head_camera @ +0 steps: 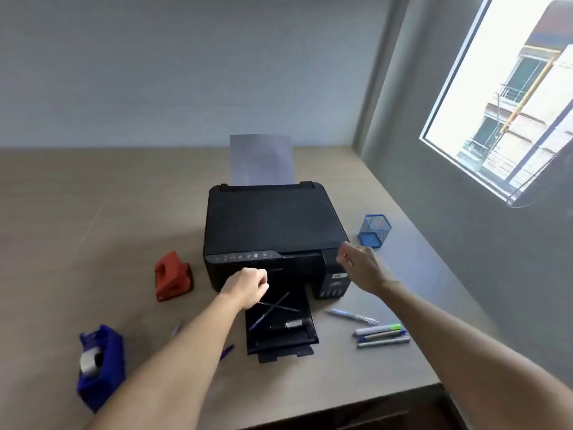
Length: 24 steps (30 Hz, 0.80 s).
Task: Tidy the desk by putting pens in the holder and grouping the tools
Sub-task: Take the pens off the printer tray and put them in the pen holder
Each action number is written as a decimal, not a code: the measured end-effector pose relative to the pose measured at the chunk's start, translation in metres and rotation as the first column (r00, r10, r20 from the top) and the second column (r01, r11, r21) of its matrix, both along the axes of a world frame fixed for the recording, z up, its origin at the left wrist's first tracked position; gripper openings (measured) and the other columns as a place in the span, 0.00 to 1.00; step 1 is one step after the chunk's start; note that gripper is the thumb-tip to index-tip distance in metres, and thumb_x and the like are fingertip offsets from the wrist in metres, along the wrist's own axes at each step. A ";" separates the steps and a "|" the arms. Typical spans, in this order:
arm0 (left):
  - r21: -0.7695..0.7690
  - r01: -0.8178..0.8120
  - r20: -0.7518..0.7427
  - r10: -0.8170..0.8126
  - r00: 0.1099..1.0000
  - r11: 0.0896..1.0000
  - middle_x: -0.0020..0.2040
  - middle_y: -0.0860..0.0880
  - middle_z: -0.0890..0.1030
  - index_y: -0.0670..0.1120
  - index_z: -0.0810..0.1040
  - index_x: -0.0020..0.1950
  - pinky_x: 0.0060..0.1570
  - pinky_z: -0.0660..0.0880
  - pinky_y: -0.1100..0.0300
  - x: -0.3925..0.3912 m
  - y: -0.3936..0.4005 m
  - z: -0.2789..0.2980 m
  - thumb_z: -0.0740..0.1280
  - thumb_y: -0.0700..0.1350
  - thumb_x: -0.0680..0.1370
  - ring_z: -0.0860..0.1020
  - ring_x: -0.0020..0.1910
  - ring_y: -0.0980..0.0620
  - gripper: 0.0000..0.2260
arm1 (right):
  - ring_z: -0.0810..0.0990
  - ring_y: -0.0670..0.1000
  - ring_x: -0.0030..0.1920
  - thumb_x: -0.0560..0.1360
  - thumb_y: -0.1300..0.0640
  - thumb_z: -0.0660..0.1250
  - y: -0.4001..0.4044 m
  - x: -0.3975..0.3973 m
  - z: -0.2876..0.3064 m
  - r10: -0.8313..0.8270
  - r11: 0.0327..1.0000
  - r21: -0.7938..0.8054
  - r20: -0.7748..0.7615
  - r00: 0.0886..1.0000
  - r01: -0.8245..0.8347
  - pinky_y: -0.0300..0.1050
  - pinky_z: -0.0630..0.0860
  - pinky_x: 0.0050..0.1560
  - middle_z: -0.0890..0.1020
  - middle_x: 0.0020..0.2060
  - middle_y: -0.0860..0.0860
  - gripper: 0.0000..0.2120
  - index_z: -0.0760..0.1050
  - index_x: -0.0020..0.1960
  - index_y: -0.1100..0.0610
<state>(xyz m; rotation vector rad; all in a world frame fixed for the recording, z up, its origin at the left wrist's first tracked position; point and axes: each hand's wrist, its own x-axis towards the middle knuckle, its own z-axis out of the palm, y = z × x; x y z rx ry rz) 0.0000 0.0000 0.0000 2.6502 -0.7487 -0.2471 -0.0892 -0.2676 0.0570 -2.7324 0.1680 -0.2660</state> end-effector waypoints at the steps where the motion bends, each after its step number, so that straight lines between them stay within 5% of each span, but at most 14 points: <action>1: 0.066 -0.007 -0.044 0.010 0.999 0.998 0.47 0.47 0.83 0.46 0.78 0.47 0.39 0.70 0.58 -0.009 0.000 -0.009 0.63 0.47 0.77 0.80 0.43 0.46 0.07 | 0.76 0.58 0.32 0.74 0.58 0.62 0.001 -0.004 -0.016 0.029 1.000 0.008 -0.040 0.999 -0.028 0.55 0.78 0.34 0.79 0.34 0.53 0.06 0.67 0.39 0.52; 7: 0.202 -0.088 -0.167 0.123 0.978 0.975 0.48 0.48 0.78 0.44 0.76 0.50 0.43 0.74 0.53 -0.031 0.001 -0.055 0.66 0.51 0.76 0.79 0.47 0.44 0.11 | 0.77 0.60 0.35 0.76 0.53 0.60 0.032 -0.030 -0.088 0.257 0.963 -0.007 -0.259 0.931 -0.268 0.55 0.77 0.37 0.78 0.41 0.56 0.03 0.68 0.46 0.52; 11: 0.217 -0.115 -0.218 0.163 0.962 0.969 0.49 0.48 0.74 0.43 0.74 0.53 0.43 0.71 0.54 -0.036 -0.002 -0.071 0.65 0.48 0.78 0.79 0.50 0.43 0.10 | 0.78 0.61 0.41 0.76 0.52 0.63 0.046 -0.026 -0.112 0.344 0.931 -0.006 -0.326 0.880 -0.366 0.54 0.77 0.40 0.75 0.49 0.56 0.11 0.69 0.56 0.54; 14: 0.189 -0.135 -0.188 0.171 0.967 0.973 0.55 0.45 0.75 0.42 0.72 0.56 0.48 0.73 0.51 -0.040 -0.004 -0.077 0.60 0.47 0.81 0.78 0.53 0.42 0.09 | 0.76 0.60 0.50 0.76 0.51 0.64 0.050 -0.017 -0.121 0.391 0.901 -0.031 -0.372 0.842 -0.433 0.53 0.75 0.43 0.72 0.52 0.57 0.13 0.69 0.58 0.55; 19: -0.001 -0.279 0.002 0.279 0.960 0.960 0.43 0.45 0.75 0.42 0.70 0.45 0.43 0.77 0.46 -0.039 -0.009 -0.095 0.62 0.42 0.79 0.76 0.42 0.42 0.05 | 0.74 0.60 0.53 0.77 0.50 0.61 0.038 -0.011 -0.136 0.468 0.848 -0.039 -0.413 0.782 -0.528 0.55 0.75 0.46 0.72 0.54 0.58 0.13 0.69 0.57 0.58; 24: 0.285 -0.251 0.146 0.216 0.965 0.925 0.45 0.47 0.82 0.44 0.77 0.47 0.36 0.80 0.55 -0.034 -0.020 -0.090 0.74 0.44 0.71 0.82 0.43 0.45 0.10 | 0.76 0.60 0.47 0.79 0.53 0.60 0.026 -0.006 -0.139 0.567 0.800 -0.020 -0.304 0.766 -0.600 0.55 0.75 0.42 0.75 0.50 0.58 0.10 0.71 0.52 0.59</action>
